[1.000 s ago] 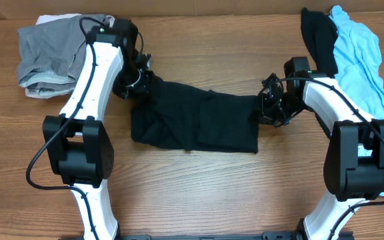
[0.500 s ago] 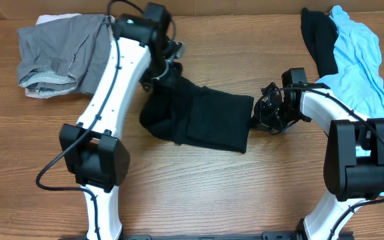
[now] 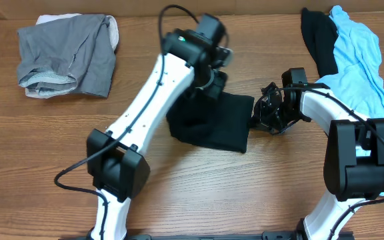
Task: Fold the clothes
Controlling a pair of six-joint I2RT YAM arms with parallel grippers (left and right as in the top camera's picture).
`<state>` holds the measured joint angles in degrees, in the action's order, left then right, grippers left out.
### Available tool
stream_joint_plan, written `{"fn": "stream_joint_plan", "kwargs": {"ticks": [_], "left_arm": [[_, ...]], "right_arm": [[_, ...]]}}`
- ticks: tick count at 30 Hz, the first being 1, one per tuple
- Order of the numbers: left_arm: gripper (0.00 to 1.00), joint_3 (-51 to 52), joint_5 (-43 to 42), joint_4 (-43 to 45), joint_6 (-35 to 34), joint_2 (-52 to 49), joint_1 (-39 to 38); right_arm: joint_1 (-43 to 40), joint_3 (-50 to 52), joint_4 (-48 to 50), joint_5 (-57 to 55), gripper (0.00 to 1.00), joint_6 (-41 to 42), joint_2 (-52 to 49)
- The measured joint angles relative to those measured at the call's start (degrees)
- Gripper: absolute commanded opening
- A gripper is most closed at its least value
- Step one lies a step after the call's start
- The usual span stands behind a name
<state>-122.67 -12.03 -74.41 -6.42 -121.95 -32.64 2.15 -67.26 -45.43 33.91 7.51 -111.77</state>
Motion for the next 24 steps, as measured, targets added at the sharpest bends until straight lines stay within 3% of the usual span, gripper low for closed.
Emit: {"fn": "stream_joint_plan", "kwargs": {"ticks": [13,19,21,22,23,24], "left_arm": [[0.05,1.5,0.0,7.0,-6.3,-0.5,-6.7],[0.06,1.6,-0.2,8.4,-8.2,-2.3,-6.7],[0.18,1.6,-0.7,8.7,-8.5,-2.6,-6.7],[0.40,1.6,-1.1,8.9,-8.5,-2.8,-6.7],[0.68,1.6,-1.3,9.3,-8.7,-2.8,-6.7],[0.81,1.6,-1.6,9.6,-8.9,-2.8,-6.7]], "right_arm": [[-0.4,-0.1,0.8,1.4,0.04,0.4,0.0],[-6.4,-6.4,-4.3,5.6,0.04,0.5,0.4],[-9.7,-11.2,-8.0,6.2,0.04,0.5,1.6],[-10.9,-13.1,-9.1,6.3,0.04,0.4,2.4],[-12.3,-15.6,-10.9,6.5,0.05,0.3,3.3],[-13.7,-17.9,-12.2,6.6,0.08,0.3,4.1]]}}
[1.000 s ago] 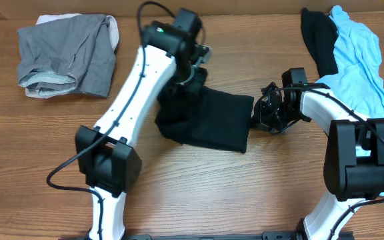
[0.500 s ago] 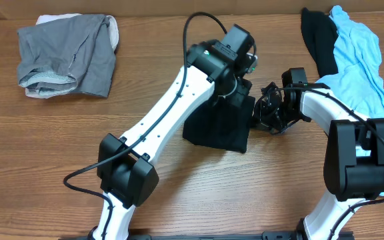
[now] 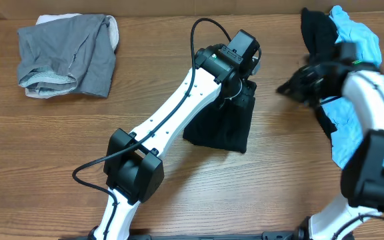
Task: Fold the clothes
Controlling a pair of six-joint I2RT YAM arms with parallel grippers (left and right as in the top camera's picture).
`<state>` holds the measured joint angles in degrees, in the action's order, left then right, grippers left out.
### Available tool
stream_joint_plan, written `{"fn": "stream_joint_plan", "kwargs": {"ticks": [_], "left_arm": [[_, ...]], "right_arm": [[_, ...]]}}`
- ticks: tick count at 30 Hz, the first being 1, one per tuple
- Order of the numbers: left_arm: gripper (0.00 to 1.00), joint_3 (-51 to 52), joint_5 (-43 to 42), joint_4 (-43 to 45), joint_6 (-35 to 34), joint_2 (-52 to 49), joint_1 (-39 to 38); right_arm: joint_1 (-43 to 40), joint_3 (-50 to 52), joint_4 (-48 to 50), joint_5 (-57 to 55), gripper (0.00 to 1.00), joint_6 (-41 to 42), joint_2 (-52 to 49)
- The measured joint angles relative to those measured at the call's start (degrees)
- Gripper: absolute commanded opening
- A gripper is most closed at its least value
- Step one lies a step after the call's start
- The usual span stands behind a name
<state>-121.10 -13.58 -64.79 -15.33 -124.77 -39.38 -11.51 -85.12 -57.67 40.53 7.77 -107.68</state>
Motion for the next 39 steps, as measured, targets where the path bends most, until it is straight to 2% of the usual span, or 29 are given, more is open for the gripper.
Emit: {"fn": "stream_joint_plan", "kwargs": {"ticks": [2,4,9,11,15,17,19,24,28,31,35,39], "left_arm": [[1.00,0.0,-0.8,0.2,-0.2,0.0,0.0],[1.00,0.0,-1.4,0.2,-0.2,0.0,-0.1],[1.00,0.0,-1.7,1.2,2.0,0.0,-1.2],[1.00,-0.1,-1.6,0.5,3.5,0.0,-1.9],[1.00,-3.3,-0.3,-4.9,4.6,-0.1,-1.5],[1.00,-7.3,0.6,-9.1,5.1,-0.1,0.2],[1.00,-11.0,1.4,-12.7,5.7,-0.1,2.7],[1.00,-14.3,3.3,-18.9,7.4,-0.1,11.2],[1.00,-14.3,5.0,-20.1,8.1,-0.1,14.4],[1.00,-14.3,5.9,-19.3,8.1,-0.1,15.1],[1.00,-14.3,6.9,-18.3,8.1,-0.1,16.0],[1.00,-14.3,7.2,-18.3,8.1,-0.1,17.4]], "right_arm": [[-1.9,-3.8,-2.4,0.2,0.13,0.0,1.3],[-5.5,-10.1,-5.5,0.6,0.16,-0.4,3.4],[-9.2,-14.1,-8.5,1.0,0.22,-1.0,4.0],[-9.8,-14.1,-11.1,0.7,0.31,-2.2,4.0],[-9.4,-14.2,-15.1,-2.2,0.54,-4.3,4.0],[-8.7,-14.2,-16.6,-4.1,0.62,-5.2,4.0],[-7.8,-14.2,-17.9,-5.5,0.64,-5.9,4.0],[-4.7,-13.6,-19.1,-7.0,0.65,-6.7,4.0],[0.2,-11.4,-18.6,-7.9,0.64,-6.6,4.0],[6.7,-9.2,-15.3,-11.8,0.55,-4.0,4.0],[14.7,-6.2,-11.3,-17.8,0.38,0.9,4.0],[21.2,-3.0,-8.2,-24.5,0.33,5.8,4.0]]}}
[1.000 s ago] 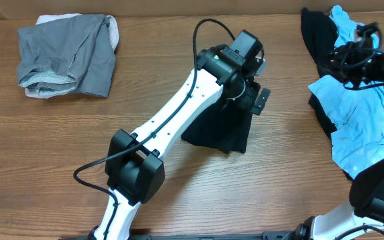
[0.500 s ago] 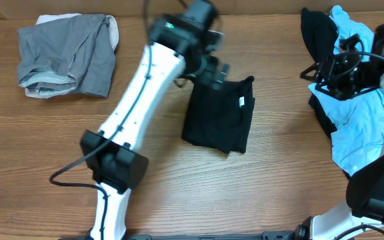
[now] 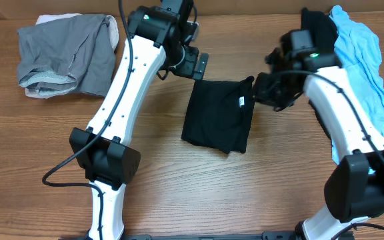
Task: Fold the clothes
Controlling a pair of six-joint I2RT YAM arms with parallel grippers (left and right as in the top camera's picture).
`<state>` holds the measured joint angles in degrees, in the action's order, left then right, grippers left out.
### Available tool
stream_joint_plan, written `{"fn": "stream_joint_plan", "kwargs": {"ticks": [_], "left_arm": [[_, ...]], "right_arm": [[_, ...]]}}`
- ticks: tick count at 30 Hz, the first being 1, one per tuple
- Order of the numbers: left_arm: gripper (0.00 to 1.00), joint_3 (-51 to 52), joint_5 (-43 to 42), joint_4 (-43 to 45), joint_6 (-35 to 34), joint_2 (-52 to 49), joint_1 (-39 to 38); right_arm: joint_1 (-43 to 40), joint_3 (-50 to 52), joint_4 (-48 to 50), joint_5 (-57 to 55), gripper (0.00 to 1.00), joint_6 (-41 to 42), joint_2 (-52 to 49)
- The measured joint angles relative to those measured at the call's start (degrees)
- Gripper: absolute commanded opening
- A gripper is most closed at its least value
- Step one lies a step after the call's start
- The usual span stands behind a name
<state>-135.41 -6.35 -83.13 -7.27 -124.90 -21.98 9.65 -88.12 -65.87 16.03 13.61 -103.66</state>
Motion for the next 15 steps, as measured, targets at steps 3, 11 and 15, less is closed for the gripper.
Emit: {"fn": "stream_joint_plan", "kwargs": {"ticks": [3,11,15], "left_arm": [[1.00,0.0,0.2,0.0,0.0,0.0,0.7],[1.00,0.0,0.6,0.5,0.0,0.0,1.1],[1.00,0.0,0.6,0.5,0.0,0.0,1.1]], "right_arm": [[2.8,2.3,1.9,-3.1,0.33,2.0,0.0],[6.6,9.1,7.0,-6.2,0.33,5.9,0.0],[6.7,11.1,8.3,-6.5,0.30,6.8,0.0]]}}
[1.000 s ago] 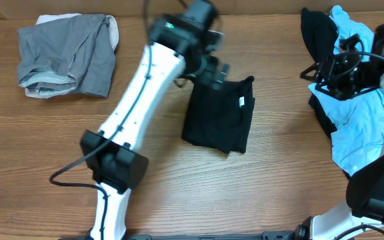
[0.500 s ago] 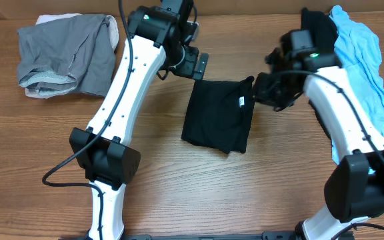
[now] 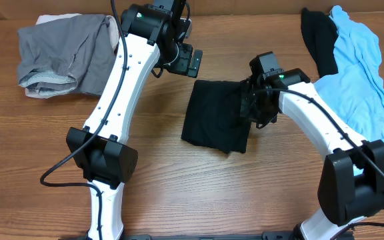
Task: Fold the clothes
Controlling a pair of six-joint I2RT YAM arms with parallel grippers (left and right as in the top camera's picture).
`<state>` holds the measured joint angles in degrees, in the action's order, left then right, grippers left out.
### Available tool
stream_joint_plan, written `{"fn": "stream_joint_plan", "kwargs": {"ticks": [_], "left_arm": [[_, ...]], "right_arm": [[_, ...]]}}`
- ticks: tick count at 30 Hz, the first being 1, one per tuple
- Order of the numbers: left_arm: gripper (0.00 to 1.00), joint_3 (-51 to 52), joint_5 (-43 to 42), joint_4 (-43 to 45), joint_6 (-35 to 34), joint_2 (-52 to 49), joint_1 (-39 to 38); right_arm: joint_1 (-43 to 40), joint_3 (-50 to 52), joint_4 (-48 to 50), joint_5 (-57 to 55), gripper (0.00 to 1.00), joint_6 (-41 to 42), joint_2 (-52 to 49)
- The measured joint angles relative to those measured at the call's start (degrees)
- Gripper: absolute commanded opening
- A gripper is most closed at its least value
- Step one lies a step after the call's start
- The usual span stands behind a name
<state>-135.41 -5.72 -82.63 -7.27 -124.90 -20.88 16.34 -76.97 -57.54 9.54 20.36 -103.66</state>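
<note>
A black garment (image 3: 215, 123) lies folded into a rough rectangle in the middle of the table. My left gripper (image 3: 193, 63) hovers just beyond its far left corner, open and holding nothing. At the garment's right edge my right gripper (image 3: 252, 108) is low over the cloth. The fingers are dark against the black fabric, so whether they pinch it does not show.
A grey garment (image 3: 69, 53) lies crumpled at the far left. A light blue garment (image 3: 362, 73) and another black one (image 3: 317, 37) are heaped along the right side. The left arm stretches from the front edge across the table's left half.
My right gripper moved from beside the garment's far right corner down and left onto its right edge. The left gripper shifted only slightly. The garment lies as before.
At first the left gripper was on the wider black garment's far edge, the right gripper at its right side. Then the left was over a narrower garment and the right was up by the right-hand heap. Later the left was clear, and the right has returned to the garment's edge.
</note>
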Motion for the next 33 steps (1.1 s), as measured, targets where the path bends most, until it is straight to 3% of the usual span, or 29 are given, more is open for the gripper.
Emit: {"fn": "stream_joint_plan", "kwargs": {"ticks": [5,16,23,24,25,26,27,33], "left_arm": [[1.00,0.0,0.0,0.0,0.0,0.0,0.0],[1.00,3.1,0.0,0.2,0.0,0.0,0.0],[1.00,3.5,0.0,0.2,0.0,0.0,0.0],[1.00,3.5,0.0,0.2,0.0,0.0,0.0],[1.00,3.5,0.0,0.2,0.0,0.0,0.0],[1.00,3.5,0.0,0.2,0.0,0.0,0.0],[1.00,3.5,0.0,0.2,0.0,0.0,0.0],[1.00,3.5,0.0,0.2,1.1,0.0,0.0]], "right_arm": [[0.0,0.6,0.2,-0.5,0.04,1.1,0.0],[0.0,1.0,-2.4,-4.0,0.04,3.2,0.0],[0.0,8.1,-2.0,-5.2,0.04,4.9,0.0],[0.0,8.3,-2.0,-5.3,0.15,5.1,0.0],[0.0,8.4,-1.7,-5.4,0.41,5.4,0.0],[-0.1,8.4,-1.4,-5.4,0.60,5.2,0.0],[-0.2,8.4,-1.2,-5.4,0.71,5.7,0.0],[-3.5,1.5,-6.9,-4.1,1.00,5.4,0.0]]}}
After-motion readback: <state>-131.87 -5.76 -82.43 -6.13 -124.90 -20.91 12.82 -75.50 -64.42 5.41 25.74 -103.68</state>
